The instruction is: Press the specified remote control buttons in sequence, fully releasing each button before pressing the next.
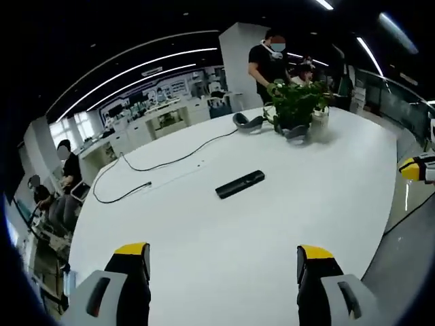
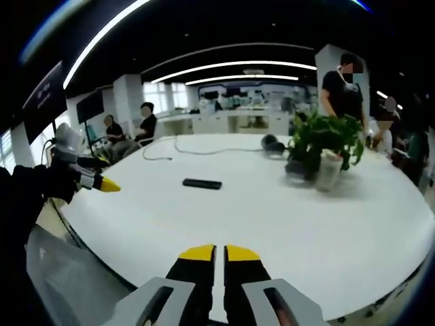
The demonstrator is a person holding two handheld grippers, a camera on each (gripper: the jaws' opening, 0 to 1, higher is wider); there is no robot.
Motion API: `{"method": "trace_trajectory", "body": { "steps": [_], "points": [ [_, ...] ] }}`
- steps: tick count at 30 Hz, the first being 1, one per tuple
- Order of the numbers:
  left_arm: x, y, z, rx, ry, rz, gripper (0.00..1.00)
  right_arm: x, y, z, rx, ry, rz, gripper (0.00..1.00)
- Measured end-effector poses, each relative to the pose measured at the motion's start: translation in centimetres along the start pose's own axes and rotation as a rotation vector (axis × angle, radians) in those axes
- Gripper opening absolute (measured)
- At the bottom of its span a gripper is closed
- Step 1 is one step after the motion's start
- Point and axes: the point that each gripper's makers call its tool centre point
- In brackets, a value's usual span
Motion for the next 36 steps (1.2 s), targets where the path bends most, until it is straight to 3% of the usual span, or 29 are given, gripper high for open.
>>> {"method": "trace_trajectory", "body": {
  "steps": [3,9,26,36],
  "points": [
    [0.3,-1.5,0.2,-0.029,-0.037,-0.020,0.93,-0.7,-0.4,-0.2,0.012,0.003,-0.042,0.00],
    [1.0,-4.7,0.4,-0.110,-0.087,-0.074,0.91,-1.0,-0.4,-0.2,0.014,0.007,-0.060,0.00],
    [4.3,-11.9,1.2,-0.258,-0.289,-0.132,0.83,-2.1,-0.8,0.4,-0.003,-0.036,-0.125,0.00],
    [5.0,-16.0,2.2,-0.344,-0.404,-0.175,0.76,-2.8,-1.0,0.5,-0.006,-0.045,-0.165,0.00]
  ]
}}
Point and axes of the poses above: the point that each gripper's makers call its tool centre point, and the gripper's own axes: y roughly backward along the fingers, z roughly to its right, x roughly out of its top, and after that the axes turned 8 degrees about x, right-handed
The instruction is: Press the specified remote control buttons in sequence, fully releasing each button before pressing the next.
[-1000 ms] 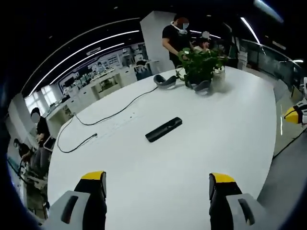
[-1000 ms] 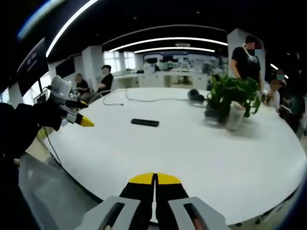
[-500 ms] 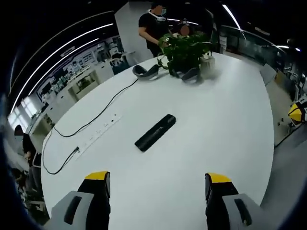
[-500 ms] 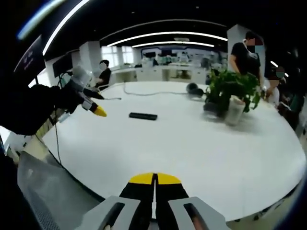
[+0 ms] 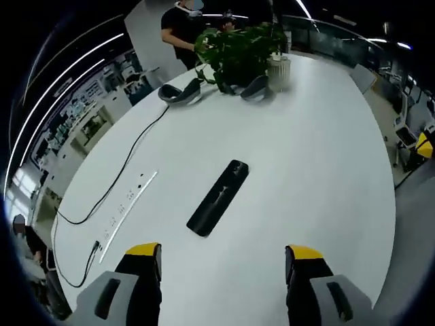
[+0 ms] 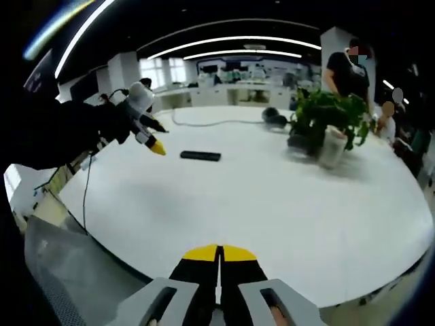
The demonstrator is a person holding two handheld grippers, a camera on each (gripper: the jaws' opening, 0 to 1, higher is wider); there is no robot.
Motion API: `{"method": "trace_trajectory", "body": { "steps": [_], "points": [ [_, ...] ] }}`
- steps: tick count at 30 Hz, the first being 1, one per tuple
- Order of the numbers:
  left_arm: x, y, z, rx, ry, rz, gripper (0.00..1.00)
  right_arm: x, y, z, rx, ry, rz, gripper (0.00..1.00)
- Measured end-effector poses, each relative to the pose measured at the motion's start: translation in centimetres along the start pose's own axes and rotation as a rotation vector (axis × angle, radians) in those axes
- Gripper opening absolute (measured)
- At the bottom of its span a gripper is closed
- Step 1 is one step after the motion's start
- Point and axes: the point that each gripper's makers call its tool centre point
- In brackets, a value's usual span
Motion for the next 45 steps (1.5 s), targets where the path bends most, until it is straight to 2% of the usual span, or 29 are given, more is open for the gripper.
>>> {"method": "trace_trajectory", "body": {
  "steps": [8,12,15,20,26,30,33,45],
  "points": [
    [0.7,-2.8,-1.0,-0.038,-0.048,-0.037,0.66,-0.3,-0.1,0.1,-0.001,-0.009,-0.019,0.00],
    [0.9,-4.3,-0.8,-0.076,-0.069,-0.054,0.62,-0.4,-0.2,0.0,0.001,-0.011,-0.032,0.00],
    [1.1,-5.4,-1.0,-0.077,-0.090,-0.068,0.58,-0.6,-0.2,-0.1,0.004,-0.010,-0.041,0.00],
    [1.8,-7.0,-1.1,-0.110,-0.072,-0.074,0.54,-0.7,-0.3,-0.1,0.005,-0.015,-0.052,0.00],
    [1.6,-8.6,-1.2,-0.118,-0.095,-0.107,0.51,-0.9,-0.4,-0.1,0.005,-0.018,-0.064,0.00],
    [1.3,-9.5,-1.0,-0.135,-0.110,-0.130,0.48,-1.1,-0.4,-0.1,0.007,-0.020,-0.074,0.00],
    [0.7,-10.1,-1.0,-0.147,-0.156,-0.165,0.47,-1.2,-0.5,-0.2,0.007,-0.020,-0.080,0.00],
    [0.1,-10.5,-0.4,-0.225,-0.142,-0.214,0.39,-1.4,-0.5,0.0,0.000,-0.031,-0.089,0.00]
  ]
}}
Point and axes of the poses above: the point that each gripper's makers call its tool centre point, and the gripper's own axes: y roughly backward along the fingers, z roughly to its right, x roughly out of its top, and after that the axes turned 8 degrees about x, right-handed
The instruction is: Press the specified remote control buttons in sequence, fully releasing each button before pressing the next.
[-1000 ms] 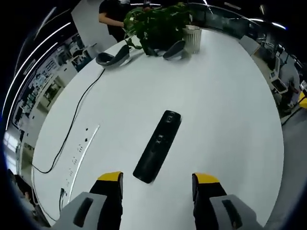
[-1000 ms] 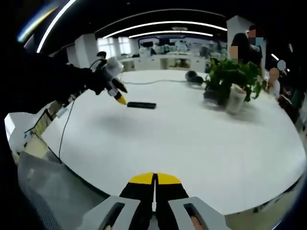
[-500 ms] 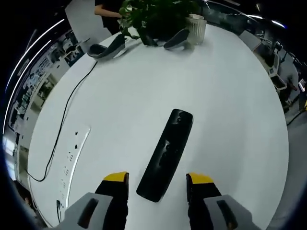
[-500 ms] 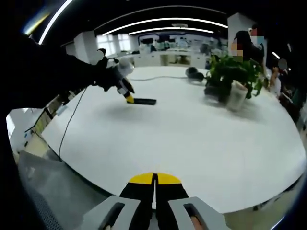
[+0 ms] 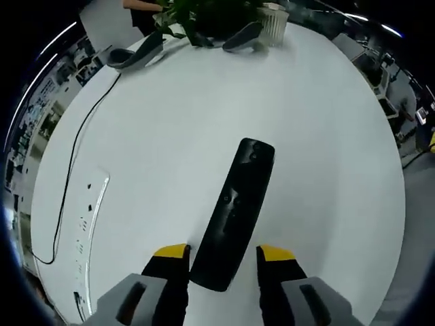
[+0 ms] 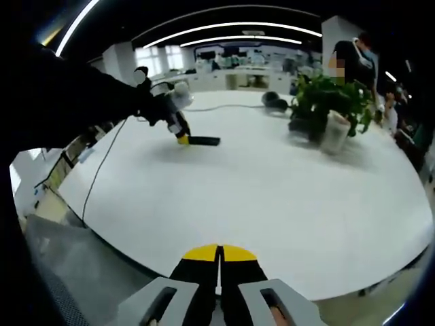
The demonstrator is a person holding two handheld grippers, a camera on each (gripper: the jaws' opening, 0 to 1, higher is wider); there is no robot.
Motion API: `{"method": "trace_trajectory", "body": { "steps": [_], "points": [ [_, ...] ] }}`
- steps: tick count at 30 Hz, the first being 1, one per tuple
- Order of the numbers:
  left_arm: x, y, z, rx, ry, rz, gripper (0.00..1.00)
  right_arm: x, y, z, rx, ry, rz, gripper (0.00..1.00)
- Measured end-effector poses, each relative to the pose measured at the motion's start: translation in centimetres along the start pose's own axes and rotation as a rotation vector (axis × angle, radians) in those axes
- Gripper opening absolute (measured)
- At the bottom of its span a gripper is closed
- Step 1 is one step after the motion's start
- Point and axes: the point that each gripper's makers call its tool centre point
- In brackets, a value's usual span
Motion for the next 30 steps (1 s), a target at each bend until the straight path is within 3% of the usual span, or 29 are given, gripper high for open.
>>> {"method": "trace_trajectory", "body": {
  "steps": [11,27,30],
  "points": [
    [-0.1,0.2,0.8,0.004,-0.044,-0.029,0.26,0.0,0.0,0.0,0.000,0.000,0.003,0.00],
    [-0.2,0.5,1.2,0.102,-0.092,-0.032,0.23,0.4,0.2,-0.1,0.004,0.000,0.027,0.00],
    [-0.3,0.6,1.8,0.101,-0.119,-0.059,0.23,0.4,0.2,-0.1,0.006,-0.002,0.033,0.00]
  ]
}}
Point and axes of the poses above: the point that each gripper's makers call its tool centre point, and the gripper's own axes: y roughly backward along the fingers, z roughly to its right, x roughly out of its top, and after that the axes turned 8 degrees about x, right-handed
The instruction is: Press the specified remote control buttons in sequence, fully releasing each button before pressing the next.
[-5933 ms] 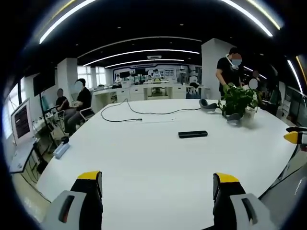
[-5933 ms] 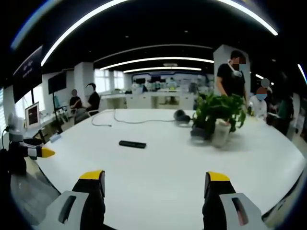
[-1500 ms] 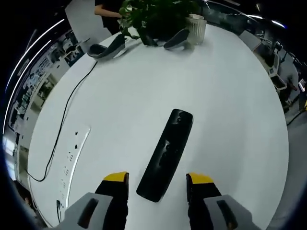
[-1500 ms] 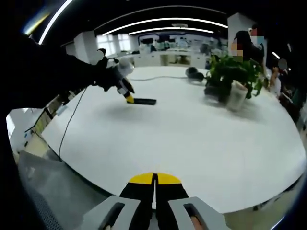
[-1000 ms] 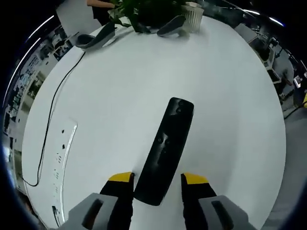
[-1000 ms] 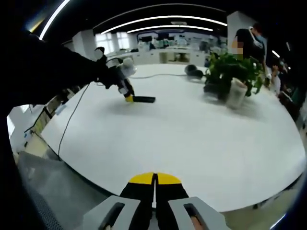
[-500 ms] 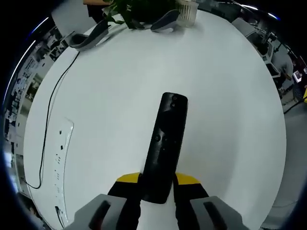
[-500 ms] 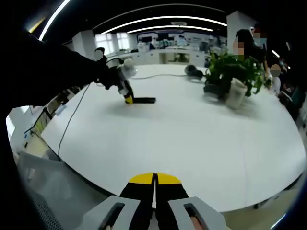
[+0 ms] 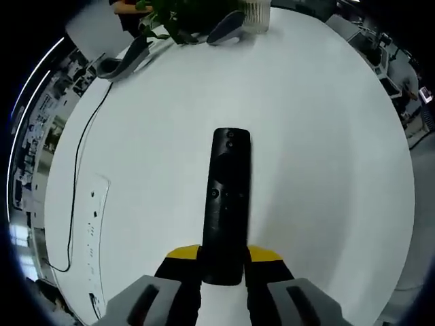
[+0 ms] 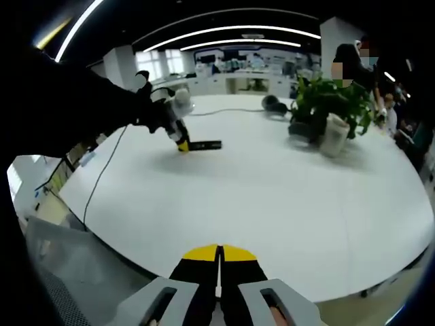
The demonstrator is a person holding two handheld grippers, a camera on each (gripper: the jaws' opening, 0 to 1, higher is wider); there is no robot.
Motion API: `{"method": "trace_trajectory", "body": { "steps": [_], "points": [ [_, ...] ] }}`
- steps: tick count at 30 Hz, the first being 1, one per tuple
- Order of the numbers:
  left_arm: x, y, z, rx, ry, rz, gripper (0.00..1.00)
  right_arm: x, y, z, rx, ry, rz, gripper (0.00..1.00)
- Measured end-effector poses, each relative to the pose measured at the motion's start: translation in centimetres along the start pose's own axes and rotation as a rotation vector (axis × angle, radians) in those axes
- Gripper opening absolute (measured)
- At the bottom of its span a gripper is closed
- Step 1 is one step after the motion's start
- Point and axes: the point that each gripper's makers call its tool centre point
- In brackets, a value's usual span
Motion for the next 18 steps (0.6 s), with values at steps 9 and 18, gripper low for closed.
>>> {"method": "trace_trajectory", "body": {
  "steps": [9,18],
  "points": [
    [0.1,0.4,2.0,-0.044,0.005,-0.023,0.23,0.2,0.1,-0.1,0.009,0.001,0.013,0.00],
    [-0.2,0.7,2.7,-0.056,-0.013,-0.015,0.23,0.4,0.2,-0.2,0.013,0.002,0.025,0.00]
  ]
}}
Point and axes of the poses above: the point that each gripper's makers call its tool centre point, and the gripper's own axes: y roughly backward along the fingers, z roughly to its right, x roughly out of its top, and after that the axes turned 8 degrees about x, right-handed
